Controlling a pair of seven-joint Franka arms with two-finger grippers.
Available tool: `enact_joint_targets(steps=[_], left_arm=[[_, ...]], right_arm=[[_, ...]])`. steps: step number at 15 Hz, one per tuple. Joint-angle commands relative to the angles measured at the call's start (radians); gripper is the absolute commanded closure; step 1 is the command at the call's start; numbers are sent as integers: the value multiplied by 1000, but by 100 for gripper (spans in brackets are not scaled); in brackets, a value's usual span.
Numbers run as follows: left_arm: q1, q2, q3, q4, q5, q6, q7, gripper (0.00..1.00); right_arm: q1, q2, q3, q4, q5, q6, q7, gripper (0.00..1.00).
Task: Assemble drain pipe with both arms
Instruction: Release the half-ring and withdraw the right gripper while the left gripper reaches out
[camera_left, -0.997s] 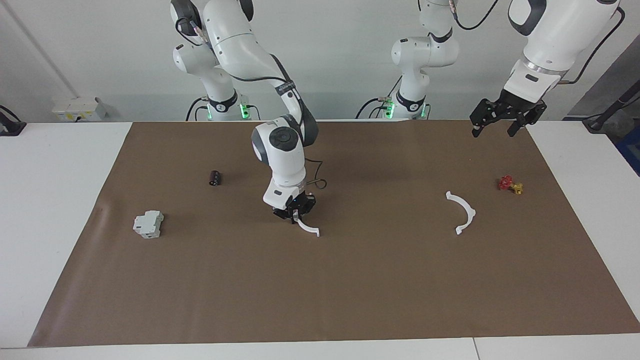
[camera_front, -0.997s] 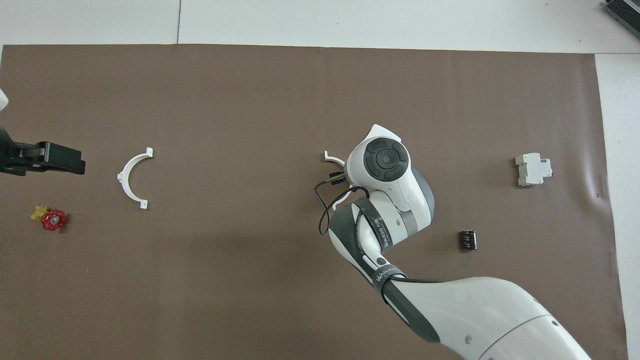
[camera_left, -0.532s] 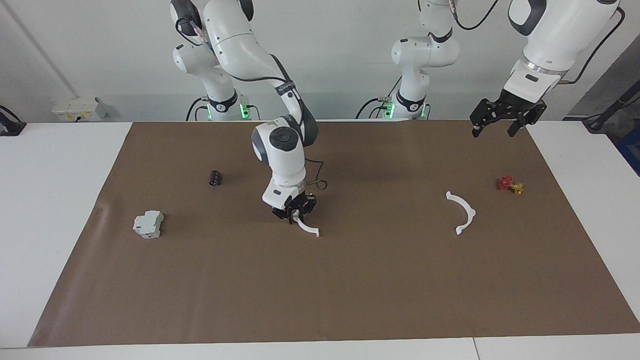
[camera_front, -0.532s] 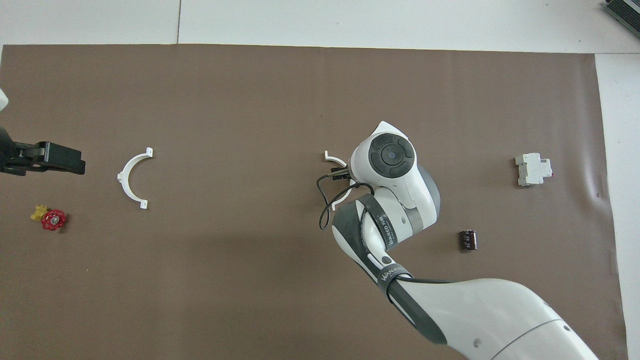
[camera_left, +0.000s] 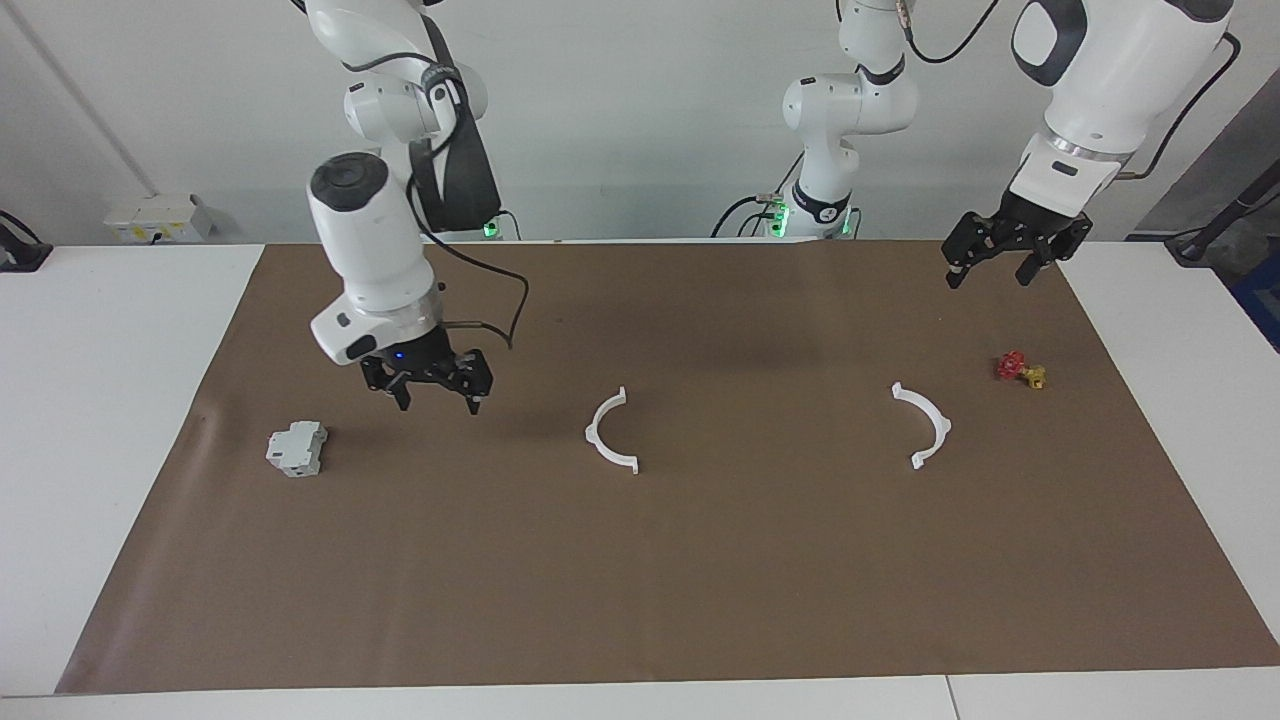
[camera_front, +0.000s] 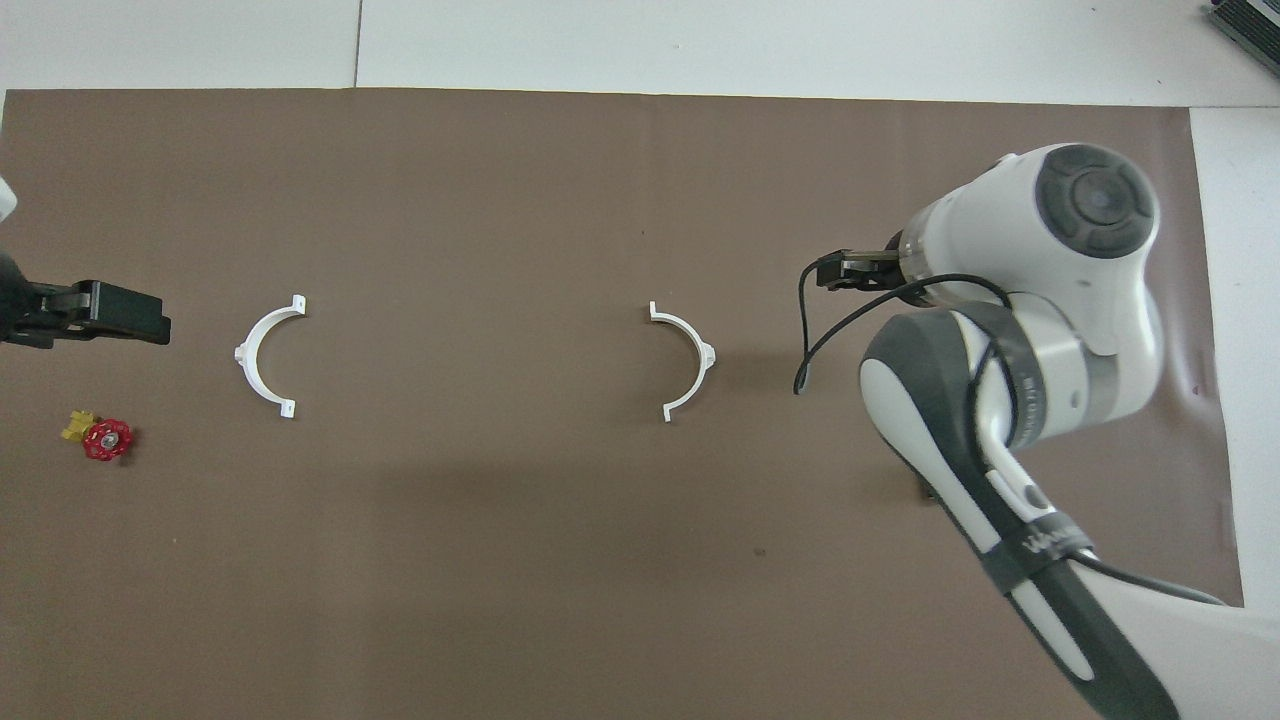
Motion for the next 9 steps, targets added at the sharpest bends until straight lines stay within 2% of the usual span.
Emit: enact_joint_targets(steps=[1,3,6,9], left_arm=[[13,-91,-2,-218,0,223,-22,0],[26,-74,-5,-290,0,333,-18,0],[44,-5,-5,-382,0,488,-19,0],[59,39,-5,-427,0,524,-36,0]], right_arm=[[-91,-37,15,17,-12,-86,-28,0],[-145,-66,15,17,-12,-158,-79,0],[-202,-129,15,17,-10,-259,-210,0],[-208,-184,7,29,-15,-384,-281,0]])
